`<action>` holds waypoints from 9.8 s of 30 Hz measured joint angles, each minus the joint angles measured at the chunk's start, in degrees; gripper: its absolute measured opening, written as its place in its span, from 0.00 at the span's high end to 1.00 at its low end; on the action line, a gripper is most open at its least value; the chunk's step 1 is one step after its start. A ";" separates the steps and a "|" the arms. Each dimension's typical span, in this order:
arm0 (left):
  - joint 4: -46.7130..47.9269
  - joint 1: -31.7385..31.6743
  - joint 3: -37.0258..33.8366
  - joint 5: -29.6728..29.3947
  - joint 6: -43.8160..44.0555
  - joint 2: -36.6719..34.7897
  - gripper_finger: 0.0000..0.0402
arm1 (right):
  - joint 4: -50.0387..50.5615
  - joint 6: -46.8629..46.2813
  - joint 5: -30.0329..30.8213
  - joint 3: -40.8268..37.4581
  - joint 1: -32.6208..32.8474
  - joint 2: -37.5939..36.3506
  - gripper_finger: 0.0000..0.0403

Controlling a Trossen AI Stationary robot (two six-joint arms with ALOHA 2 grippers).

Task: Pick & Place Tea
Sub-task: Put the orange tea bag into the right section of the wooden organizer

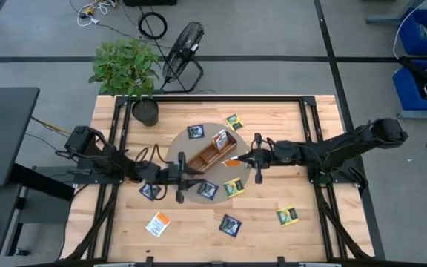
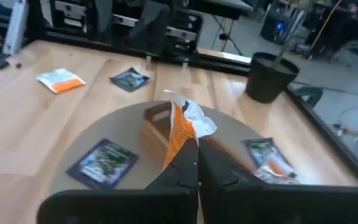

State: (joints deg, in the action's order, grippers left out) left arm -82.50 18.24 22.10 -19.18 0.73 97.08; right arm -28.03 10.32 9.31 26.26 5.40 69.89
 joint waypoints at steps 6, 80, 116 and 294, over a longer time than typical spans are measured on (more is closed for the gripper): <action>-0.72 3.63 -1.38 -1.62 -2.50 0.00 0.70 | -9.04 4.86 -8.84 -3.90 -6.46 0.19 1.00; -7.49 8.94 -8.56 -6.43 -2.91 -0.55 0.70 | -14.20 15.54 -28.82 6.97 -30.70 29.33 0.79; -5.25 8.98 -5.82 -6.45 -2.93 -0.50 0.70 | -2.30 12.29 -27.04 3.51 -13.84 4.27 0.59; 117.39 25.19 38.10 13.45 66.46 9.81 0.98 | -12.21 -3.88 -2.22 -25.25 8.18 -19.30 0.59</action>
State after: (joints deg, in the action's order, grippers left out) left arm 34.88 43.43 60.19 -5.72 67.19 106.89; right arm -40.24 6.44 7.09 1.02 13.58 50.59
